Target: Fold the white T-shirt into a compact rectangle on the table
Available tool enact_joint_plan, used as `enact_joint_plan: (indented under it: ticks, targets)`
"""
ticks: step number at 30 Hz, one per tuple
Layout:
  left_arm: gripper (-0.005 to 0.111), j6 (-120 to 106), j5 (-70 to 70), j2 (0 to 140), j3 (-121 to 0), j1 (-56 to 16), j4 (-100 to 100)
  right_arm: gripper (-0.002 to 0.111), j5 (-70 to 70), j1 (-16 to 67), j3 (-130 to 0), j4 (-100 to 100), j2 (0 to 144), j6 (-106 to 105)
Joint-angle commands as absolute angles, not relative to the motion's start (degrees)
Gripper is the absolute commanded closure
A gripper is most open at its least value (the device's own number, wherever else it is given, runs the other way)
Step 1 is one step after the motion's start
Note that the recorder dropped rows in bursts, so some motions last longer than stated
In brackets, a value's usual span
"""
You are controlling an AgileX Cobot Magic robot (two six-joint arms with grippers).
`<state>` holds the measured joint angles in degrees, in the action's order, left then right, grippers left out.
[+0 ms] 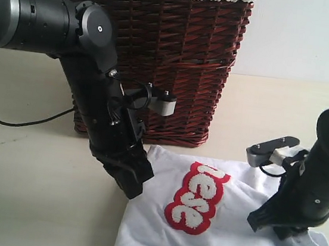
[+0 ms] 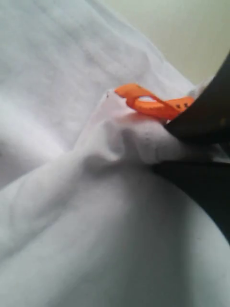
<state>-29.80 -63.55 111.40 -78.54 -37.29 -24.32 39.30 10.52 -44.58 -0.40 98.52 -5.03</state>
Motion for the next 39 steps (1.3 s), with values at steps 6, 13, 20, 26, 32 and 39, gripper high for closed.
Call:
enact_joint_plan:
  ticks: [6, 13, 20, 26, 32, 39]
  targets:
    - [0.079, -29.75, -63.8, 114.73, -78.66, -37.13, -26.14, 0.108, 43.49, 10.39, -53.46, 0.67, 85.66, -6.44]
    - [0.079, -34.42, -62.57, 116.88, -78.66, -37.24, -32.36, 0.108, 44.51, 10.39, -58.79, 3.7, 85.04, -6.11]
    - [0.079, -35.31, -63.13, 119.7, -78.66, -37.24, -35.31, 0.108, 38.04, 10.39, -58.79, -1.19, 90.57, -5.86]
    - [0.079, -35.79, -66.02, 119.04, -78.66, -37.24, -34.4, 0.077, 36.01, 10.39, -58.79, -9.75, 98.91, 3.94]
    - [0.079, -35.77, -66.16, 117.71, -78.66, -37.24, -33.65, 0.047, 35.96, 10.39, -58.79, -19.72, 98.98, 8.2]
    - [0.079, -40.02, -56.33, 116.97, -78.66, -37.24, -44.58, 0.075, 36.48, 10.69, -57.87, -14.21, 93.52, 9.31]
